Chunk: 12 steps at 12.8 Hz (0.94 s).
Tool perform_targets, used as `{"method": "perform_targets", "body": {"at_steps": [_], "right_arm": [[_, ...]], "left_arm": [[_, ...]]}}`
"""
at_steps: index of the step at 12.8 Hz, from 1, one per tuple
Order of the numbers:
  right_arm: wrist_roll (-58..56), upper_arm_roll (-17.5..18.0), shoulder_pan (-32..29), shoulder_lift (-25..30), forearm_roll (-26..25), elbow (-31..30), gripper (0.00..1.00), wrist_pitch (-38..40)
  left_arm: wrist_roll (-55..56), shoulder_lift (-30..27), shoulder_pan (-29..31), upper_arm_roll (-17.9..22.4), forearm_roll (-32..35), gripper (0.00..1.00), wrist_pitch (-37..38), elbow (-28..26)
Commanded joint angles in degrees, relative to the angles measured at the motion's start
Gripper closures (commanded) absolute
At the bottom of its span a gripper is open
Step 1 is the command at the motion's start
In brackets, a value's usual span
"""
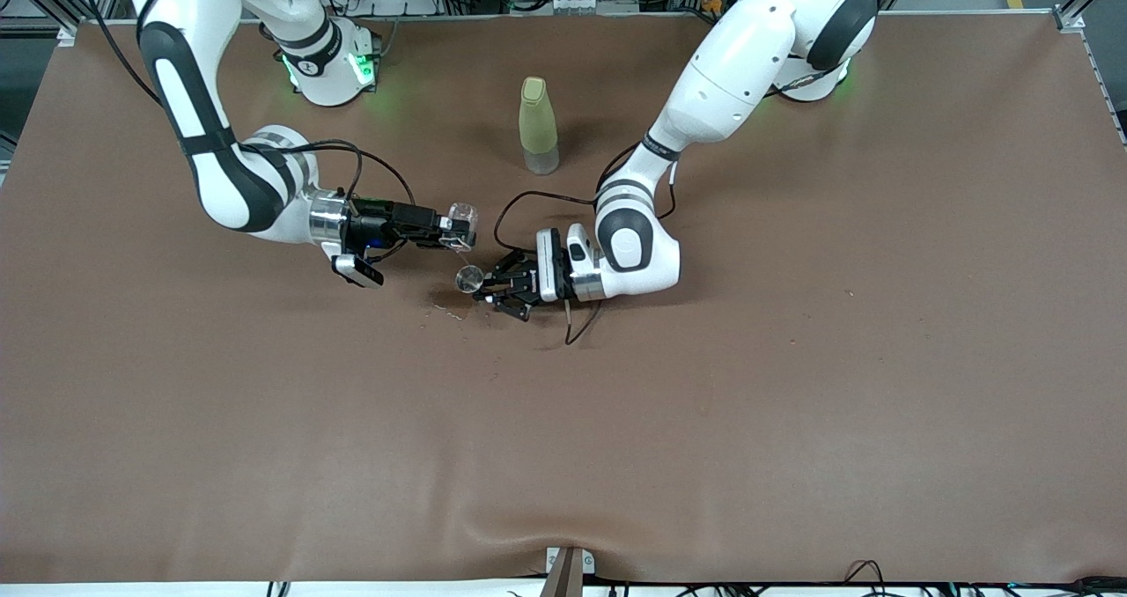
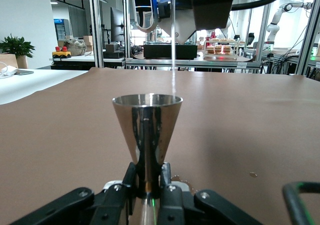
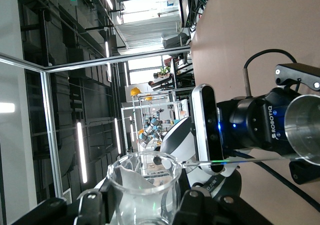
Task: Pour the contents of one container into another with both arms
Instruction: 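Turn the beaker upright with the right gripper away from the jigger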
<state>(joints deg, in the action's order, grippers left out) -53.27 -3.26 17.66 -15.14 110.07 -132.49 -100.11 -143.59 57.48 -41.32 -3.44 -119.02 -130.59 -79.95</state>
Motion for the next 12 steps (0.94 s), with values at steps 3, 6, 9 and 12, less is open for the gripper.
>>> {"method": "perform_targets", "body": {"at_steps": [3, 6, 9, 12], "right_arm": [[1.3, 0.3, -0.4, -0.9, 1.1, 1.0, 0.9, 0.5], [1.4, 0.3, -0.5, -1.0, 1.1, 1.2, 0.9, 0.6], [1.9, 0.2, -0.5, -1.0, 1.1, 1.3, 0.9, 0.7], [2.1, 0.3, -0.6, -1.0, 1.0, 1.4, 0.9, 0.7]], "left_arm": [[0.2, 0.4, -0.4, 0.3, -1.6, 1.0, -0.6, 1.0], [0.2, 0.5, -0.4, 0.3, -1.6, 1.0, -0.6, 1.0], [0.2, 0.5, -0.3, 0.3, -1.6, 1.0, -0.6, 1.0], [0.2, 0.4, -0.4, 0.3, -1.6, 1.0, -0.6, 1.0]]}}
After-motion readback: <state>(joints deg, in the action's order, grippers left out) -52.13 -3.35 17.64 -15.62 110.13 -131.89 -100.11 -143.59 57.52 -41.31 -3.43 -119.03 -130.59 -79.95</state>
